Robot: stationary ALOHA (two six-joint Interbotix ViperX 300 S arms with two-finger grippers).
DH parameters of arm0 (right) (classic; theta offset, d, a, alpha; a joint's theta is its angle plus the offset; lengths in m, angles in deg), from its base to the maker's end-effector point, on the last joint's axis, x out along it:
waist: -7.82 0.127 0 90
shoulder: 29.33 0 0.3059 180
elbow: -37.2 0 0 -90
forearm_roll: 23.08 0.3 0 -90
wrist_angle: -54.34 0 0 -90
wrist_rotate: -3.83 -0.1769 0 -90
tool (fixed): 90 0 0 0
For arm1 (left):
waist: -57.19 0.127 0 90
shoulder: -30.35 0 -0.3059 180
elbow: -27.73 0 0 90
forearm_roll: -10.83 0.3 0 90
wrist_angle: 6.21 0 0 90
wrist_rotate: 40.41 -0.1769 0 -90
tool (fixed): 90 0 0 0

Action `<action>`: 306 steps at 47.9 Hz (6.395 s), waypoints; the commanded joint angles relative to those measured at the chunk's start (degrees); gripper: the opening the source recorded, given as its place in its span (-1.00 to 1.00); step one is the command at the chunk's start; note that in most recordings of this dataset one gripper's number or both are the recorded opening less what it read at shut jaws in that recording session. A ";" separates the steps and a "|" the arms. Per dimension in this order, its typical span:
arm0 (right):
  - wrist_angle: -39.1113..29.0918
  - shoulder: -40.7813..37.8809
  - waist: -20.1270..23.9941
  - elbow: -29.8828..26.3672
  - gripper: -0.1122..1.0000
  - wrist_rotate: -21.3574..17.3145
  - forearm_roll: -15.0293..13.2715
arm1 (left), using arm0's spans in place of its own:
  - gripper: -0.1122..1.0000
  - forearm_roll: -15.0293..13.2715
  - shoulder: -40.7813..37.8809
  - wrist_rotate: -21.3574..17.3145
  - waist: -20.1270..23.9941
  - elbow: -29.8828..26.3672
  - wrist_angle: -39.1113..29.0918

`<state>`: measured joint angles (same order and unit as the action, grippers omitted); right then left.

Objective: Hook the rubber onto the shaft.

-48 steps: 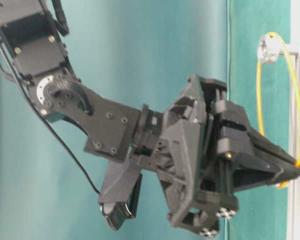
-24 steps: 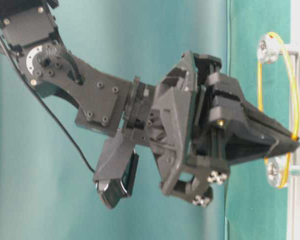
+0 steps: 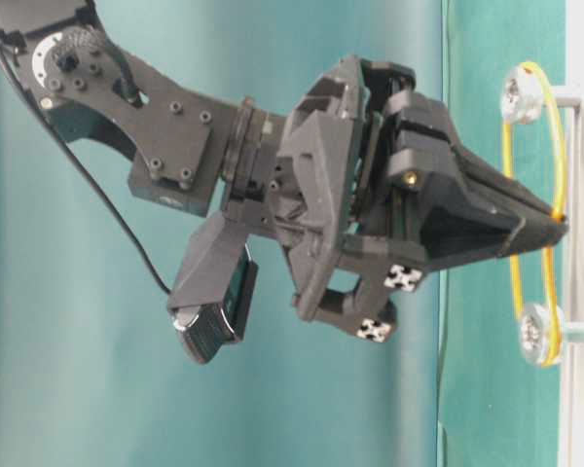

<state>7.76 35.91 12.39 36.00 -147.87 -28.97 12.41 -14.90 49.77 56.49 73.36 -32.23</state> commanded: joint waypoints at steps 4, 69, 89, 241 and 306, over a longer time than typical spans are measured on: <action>1.41 2.37 0.26 -0.44 -0.68 0.09 -0.53 | -0.80 0.18 -0.18 0.00 -0.18 -1.76 0.26; 1.58 3.25 0.79 -0.70 0.87 0.44 -3.08 | -0.80 0.18 -0.18 -0.09 -0.18 -1.76 0.26; -1.58 9.76 0.79 -0.88 0.87 0.44 -3.78 | -0.80 0.18 -0.26 -0.09 -0.18 -1.76 0.26; 2.81 32.70 0.70 15.12 0.82 39.55 -8.79 | -0.80 0.18 -0.18 -0.18 -0.18 -1.76 -0.18; 7.38 38.58 0.44 23.38 0.82 39.55 -11.07 | -0.80 0.26 -0.18 -0.26 -0.18 -1.76 -1.58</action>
<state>14.62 73.61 13.01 59.99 -108.23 -39.78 12.50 -14.81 49.59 56.40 73.36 -34.07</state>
